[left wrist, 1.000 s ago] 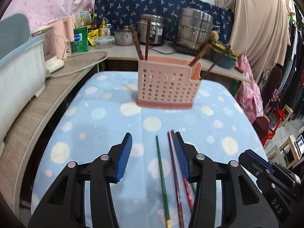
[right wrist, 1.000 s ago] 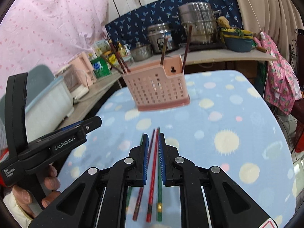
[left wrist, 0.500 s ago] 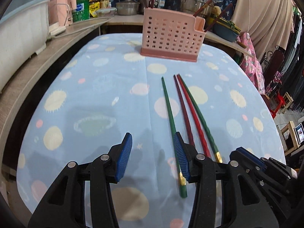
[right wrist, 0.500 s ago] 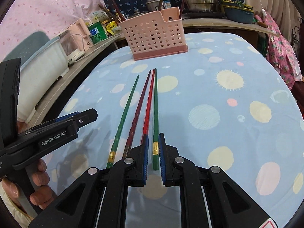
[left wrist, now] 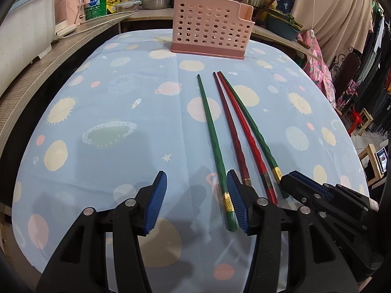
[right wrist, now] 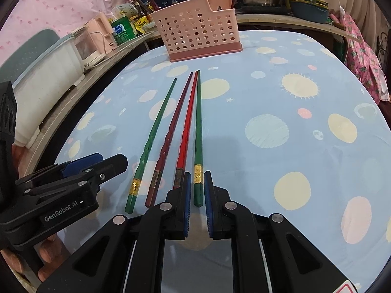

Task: Organize utensils
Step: 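Close the right tool on a green chopstick while the left tool grasps another green chopstick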

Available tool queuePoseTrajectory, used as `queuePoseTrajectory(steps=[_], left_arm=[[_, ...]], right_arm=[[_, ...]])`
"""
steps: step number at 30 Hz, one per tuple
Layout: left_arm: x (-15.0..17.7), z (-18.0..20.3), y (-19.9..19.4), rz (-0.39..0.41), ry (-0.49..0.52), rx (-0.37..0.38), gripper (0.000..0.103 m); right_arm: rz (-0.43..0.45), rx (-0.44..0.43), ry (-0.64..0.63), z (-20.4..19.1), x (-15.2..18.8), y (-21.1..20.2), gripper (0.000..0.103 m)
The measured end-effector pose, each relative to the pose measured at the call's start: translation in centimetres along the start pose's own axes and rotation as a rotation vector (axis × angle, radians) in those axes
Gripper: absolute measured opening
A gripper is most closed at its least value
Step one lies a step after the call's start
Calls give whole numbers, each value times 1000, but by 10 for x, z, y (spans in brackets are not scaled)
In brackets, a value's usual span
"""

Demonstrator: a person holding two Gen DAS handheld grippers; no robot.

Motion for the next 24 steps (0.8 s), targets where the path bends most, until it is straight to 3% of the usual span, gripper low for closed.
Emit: queuePoseTrajectory(steps=[24], left_arm=[[16,16,12,-44,59,3,52]], right_arm=[[-10,27,-6,4,5,6,7]])
Point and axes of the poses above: each gripper's, at about its wrist camera, not at the fingertips, and y roughly the way its jaws point, z to its right, x to its underside, the point moved 7 cm from there along y, roughly the way its jaws point, and after that the axes turned 2 degrees about -z, right-handed, at the moved point
